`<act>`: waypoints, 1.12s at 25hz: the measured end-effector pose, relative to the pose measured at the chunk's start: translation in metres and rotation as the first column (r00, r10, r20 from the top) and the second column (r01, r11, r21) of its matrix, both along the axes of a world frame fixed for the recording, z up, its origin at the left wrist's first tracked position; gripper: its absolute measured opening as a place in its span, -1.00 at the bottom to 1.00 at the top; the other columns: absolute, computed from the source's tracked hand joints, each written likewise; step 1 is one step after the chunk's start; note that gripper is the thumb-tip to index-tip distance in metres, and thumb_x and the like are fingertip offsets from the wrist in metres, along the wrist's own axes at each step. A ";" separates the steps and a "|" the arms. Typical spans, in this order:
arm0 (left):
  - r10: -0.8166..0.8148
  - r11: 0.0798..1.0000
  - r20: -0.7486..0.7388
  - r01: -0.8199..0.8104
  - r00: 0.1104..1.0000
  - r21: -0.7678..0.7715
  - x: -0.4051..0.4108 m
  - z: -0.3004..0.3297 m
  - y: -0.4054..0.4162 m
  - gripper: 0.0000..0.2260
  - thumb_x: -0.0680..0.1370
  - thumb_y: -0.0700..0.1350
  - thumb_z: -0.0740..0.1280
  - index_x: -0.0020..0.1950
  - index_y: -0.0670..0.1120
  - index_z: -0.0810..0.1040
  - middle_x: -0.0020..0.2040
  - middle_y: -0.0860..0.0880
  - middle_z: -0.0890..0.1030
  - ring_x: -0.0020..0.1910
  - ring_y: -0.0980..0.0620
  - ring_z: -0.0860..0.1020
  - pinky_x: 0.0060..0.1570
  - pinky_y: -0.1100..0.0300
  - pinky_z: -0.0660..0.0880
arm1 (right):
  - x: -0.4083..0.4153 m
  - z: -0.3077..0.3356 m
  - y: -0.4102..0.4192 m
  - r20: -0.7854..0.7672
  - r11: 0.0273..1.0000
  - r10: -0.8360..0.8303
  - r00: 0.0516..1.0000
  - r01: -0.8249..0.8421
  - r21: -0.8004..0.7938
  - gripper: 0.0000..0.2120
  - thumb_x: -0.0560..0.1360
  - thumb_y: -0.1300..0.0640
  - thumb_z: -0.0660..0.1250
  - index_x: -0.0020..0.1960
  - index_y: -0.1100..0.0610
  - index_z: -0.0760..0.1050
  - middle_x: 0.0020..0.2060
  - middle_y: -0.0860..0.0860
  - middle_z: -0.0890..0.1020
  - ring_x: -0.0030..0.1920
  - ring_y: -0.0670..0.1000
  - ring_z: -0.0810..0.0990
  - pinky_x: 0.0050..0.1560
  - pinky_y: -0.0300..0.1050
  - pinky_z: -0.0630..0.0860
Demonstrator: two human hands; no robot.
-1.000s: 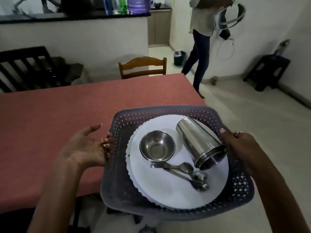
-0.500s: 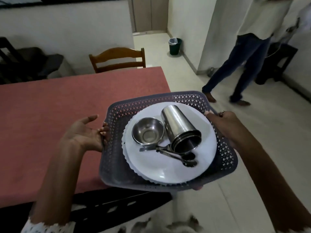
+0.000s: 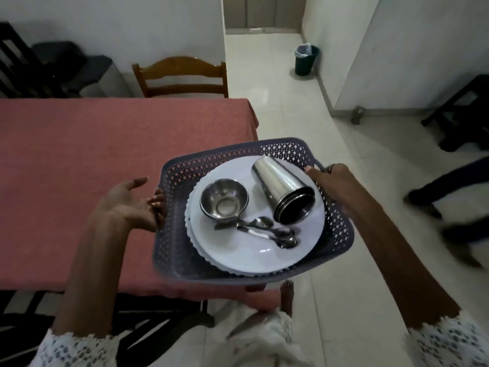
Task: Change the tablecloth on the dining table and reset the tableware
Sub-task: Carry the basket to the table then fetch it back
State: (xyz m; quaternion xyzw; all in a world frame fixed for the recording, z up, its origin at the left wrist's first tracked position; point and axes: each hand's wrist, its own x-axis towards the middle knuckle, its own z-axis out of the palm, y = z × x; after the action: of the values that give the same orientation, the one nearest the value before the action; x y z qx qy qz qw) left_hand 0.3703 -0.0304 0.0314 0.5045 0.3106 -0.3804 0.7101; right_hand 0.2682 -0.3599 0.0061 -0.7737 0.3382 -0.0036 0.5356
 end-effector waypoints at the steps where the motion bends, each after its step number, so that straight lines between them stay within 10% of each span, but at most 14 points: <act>1: 0.024 1.000 0.013 -0.024 1.000 -0.013 0.007 -0.010 -0.013 -0.81 0.22 0.02 0.17 -0.31 -0.08 0.28 -0.49 0.02 0.30 -0.49 0.13 0.23 -0.36 0.22 0.10 | 0.013 -0.004 -0.016 0.002 0.999 0.031 1.000 -0.031 0.013 -0.72 0.48 -0.04 0.34 -0.19 0.18 0.46 -0.34 0.06 0.55 -0.35 0.02 0.53 -0.30 -0.17 0.41; 28: 0.654 0.755 -0.057 -0.656 0.754 -0.008 0.410 -0.037 -0.337 -0.66 0.54 0.12 0.05 -0.35 -0.04 0.23 -0.62 0.03 0.26 -0.72 0.08 0.25 -0.42 0.22 0.05 | 0.636 -0.009 -0.329 -0.014 0.751 0.660 0.751 -0.660 -0.019 -0.58 0.51 0.05 0.33 -0.43 0.10 0.24 -0.59 -0.05 0.31 -0.59 -0.11 0.27 -0.42 -0.19 0.21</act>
State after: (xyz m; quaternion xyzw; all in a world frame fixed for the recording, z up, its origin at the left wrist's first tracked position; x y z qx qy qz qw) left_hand 0.7799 -0.3678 -0.0056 0.3443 0.4801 -0.1249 0.7971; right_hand 0.9038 -0.6889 -0.0030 -0.8493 0.0452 0.1842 0.4927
